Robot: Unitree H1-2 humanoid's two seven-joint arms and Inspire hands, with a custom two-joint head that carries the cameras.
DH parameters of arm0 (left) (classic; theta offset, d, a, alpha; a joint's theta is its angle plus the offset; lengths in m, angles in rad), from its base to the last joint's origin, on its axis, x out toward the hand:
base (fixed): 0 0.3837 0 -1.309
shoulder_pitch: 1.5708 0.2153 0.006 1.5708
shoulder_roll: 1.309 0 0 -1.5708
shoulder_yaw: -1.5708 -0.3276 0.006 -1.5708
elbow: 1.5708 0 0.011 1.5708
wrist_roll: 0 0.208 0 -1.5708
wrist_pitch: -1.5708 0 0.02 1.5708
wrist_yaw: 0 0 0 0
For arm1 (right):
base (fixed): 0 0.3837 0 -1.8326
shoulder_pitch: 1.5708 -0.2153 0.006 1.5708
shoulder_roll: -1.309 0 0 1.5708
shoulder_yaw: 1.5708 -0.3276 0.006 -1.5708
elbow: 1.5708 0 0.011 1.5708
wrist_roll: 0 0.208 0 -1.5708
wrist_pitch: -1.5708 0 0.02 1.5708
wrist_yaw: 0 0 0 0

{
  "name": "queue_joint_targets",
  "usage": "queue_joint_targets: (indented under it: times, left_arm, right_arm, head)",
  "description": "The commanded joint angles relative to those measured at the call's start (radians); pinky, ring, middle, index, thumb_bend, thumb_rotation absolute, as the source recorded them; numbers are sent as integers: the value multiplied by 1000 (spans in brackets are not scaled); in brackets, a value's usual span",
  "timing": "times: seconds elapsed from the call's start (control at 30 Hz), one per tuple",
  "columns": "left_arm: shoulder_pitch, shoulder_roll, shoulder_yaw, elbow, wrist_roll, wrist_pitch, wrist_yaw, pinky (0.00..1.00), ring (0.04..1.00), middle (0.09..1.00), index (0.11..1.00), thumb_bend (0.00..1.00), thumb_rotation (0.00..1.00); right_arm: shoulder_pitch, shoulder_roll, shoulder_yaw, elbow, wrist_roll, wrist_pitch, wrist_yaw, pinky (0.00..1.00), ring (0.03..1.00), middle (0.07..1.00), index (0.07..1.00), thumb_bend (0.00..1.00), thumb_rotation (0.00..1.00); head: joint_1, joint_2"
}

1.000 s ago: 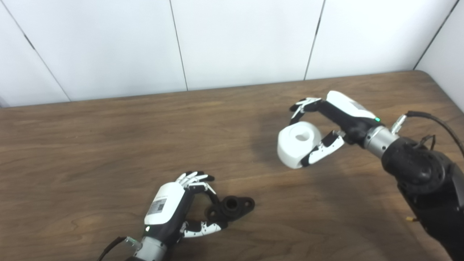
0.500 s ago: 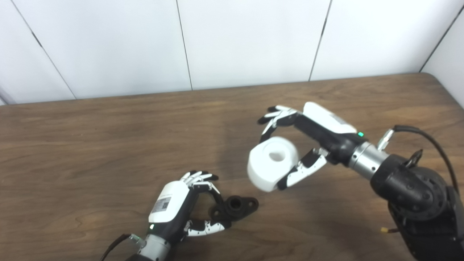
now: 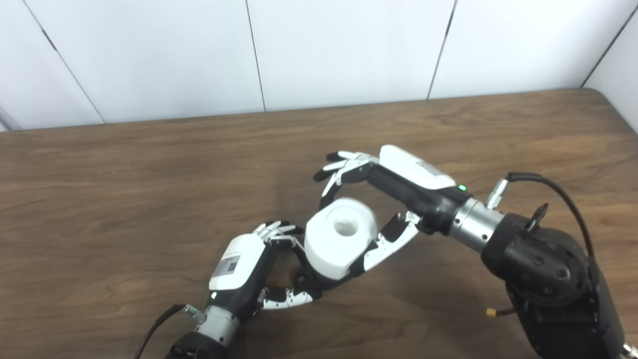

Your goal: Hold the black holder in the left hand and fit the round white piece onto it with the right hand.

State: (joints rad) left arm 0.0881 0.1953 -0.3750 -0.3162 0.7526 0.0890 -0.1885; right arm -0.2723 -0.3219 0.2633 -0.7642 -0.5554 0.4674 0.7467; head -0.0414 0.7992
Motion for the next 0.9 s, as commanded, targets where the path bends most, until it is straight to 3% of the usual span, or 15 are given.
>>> queue_joint_targets:
  times: [0.0,0.3,0.87]
  left_arm:
    - [26,11,-21,16,-1,46,-71,915,908,828,488,518,46]
    - [24,13,-23,9,-1,55,-79,924,907,827,488,518,46]
    - [25,10,-28,-3,4,62,-80,907,904,825,488,518,45]
  right_arm:
    - [-29,2,0,-25,-7,-2,-9,971,933,830,482,525,136]
    - [-6,-5,36,8,-38,-30,-28,998,927,828,482,524,135]
    - [17,-8,44,57,-49,-101,-86,981,921,822,482,524,135]
  head:
    - [0,0]
    - [-1,1]
    - [-5,11]
